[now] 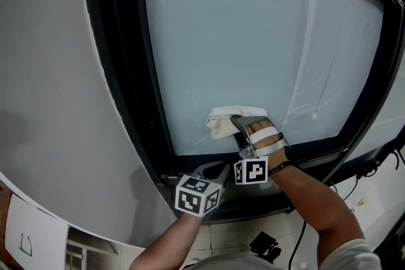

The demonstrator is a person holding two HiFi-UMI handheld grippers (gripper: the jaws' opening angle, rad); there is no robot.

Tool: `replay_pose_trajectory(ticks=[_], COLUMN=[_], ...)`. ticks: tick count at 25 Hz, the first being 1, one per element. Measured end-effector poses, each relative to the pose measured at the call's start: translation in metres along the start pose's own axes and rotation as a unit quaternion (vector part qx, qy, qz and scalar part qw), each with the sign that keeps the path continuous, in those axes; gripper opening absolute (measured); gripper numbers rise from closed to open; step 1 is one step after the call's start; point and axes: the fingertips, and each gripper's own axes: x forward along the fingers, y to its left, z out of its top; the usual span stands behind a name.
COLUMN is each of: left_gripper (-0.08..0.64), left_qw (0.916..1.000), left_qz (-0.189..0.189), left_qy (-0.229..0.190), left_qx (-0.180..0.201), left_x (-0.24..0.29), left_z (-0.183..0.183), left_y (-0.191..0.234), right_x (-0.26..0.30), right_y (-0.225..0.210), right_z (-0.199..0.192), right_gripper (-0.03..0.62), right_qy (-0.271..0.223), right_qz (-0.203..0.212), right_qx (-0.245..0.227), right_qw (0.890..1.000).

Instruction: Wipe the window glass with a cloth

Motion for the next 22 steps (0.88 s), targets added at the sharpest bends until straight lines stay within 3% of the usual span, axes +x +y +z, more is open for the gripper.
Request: replay_pose_trajectory(ticks=[11, 17, 22], left_gripper=[0.017, 0.017, 0.017], left_qw=[1.0000, 0.9999, 0.9999], left_qz=[0.001, 0.002, -0.005], left_qy=[-0.009, -0.011, -0.015], left_qx=[0.003, 0.005, 0.005], left_x=[-0.001, -0.002, 0.000], left_z=[0.010, 0.012, 0.018], left_y=[-0.003, -0.003, -0.009], right_x=[0.004, 0.004, -0.004], right_y=[0.007, 0.010, 0.002], right_z=[-0.002, -0.002, -0.002], right_gripper=[0.100, 0.101, 0.101], right_qy=[0.024, 0.011, -0.017], right_qz=[0.084, 0.104, 0.149], right_qx=[-0.005, -0.018, 0.017], right_qw=[0.996, 0.994, 0.989])
